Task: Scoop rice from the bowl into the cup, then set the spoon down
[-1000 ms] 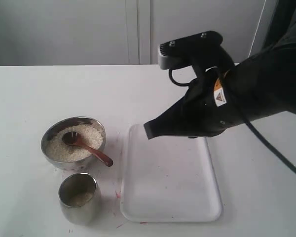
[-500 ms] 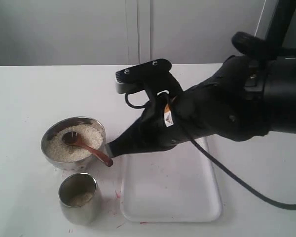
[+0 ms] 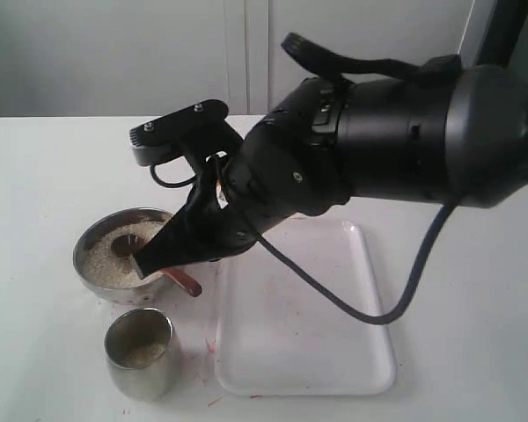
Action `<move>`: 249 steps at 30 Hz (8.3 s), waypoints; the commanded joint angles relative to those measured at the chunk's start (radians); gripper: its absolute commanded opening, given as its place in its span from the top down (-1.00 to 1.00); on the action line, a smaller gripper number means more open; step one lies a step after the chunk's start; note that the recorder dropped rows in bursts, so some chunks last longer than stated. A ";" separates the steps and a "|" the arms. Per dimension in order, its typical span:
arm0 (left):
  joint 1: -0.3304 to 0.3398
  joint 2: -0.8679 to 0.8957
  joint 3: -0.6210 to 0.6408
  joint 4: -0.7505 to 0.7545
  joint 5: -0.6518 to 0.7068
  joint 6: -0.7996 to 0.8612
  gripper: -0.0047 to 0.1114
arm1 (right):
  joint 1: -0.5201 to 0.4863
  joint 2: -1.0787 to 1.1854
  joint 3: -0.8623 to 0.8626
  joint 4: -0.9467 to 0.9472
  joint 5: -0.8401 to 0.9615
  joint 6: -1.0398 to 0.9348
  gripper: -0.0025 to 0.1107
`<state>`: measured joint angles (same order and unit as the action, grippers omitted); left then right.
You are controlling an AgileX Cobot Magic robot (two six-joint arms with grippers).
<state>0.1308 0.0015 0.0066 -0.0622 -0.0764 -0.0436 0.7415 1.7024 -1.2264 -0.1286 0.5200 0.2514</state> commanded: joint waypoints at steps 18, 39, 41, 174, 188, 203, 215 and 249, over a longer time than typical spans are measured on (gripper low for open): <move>-0.020 -0.001 -0.007 -0.005 -0.005 -0.005 0.67 | 0.007 0.103 -0.078 -0.002 -0.026 -0.052 0.96; -0.020 -0.001 -0.007 -0.005 -0.005 -0.005 0.67 | 0.007 0.081 -0.078 0.000 0.106 -0.072 0.61; -0.020 -0.001 -0.007 -0.005 -0.005 -0.005 0.67 | 0.007 0.074 -0.078 0.000 0.106 -0.072 0.52; -0.020 -0.001 -0.007 -0.005 -0.005 -0.005 0.67 | 0.038 0.110 -0.183 -0.085 0.221 -0.116 0.96; -0.020 -0.001 -0.007 -0.005 -0.005 -0.005 0.67 | 0.150 -0.072 -0.183 -0.261 0.430 -0.116 0.96; -0.020 -0.001 -0.007 -0.005 -0.005 -0.005 0.67 | 0.280 0.149 -0.183 -0.773 0.526 0.049 0.96; -0.020 -0.001 -0.007 -0.005 -0.005 -0.005 0.67 | 0.275 0.247 -0.183 -0.941 0.440 0.049 0.96; -0.020 -0.001 -0.007 -0.005 -0.005 -0.005 0.67 | 0.202 0.314 -0.183 -0.911 0.328 -0.072 0.96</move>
<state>0.1162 0.0015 0.0066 -0.0622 -0.0764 -0.0436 0.9489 2.0157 -1.4053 -1.0410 0.8451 0.1947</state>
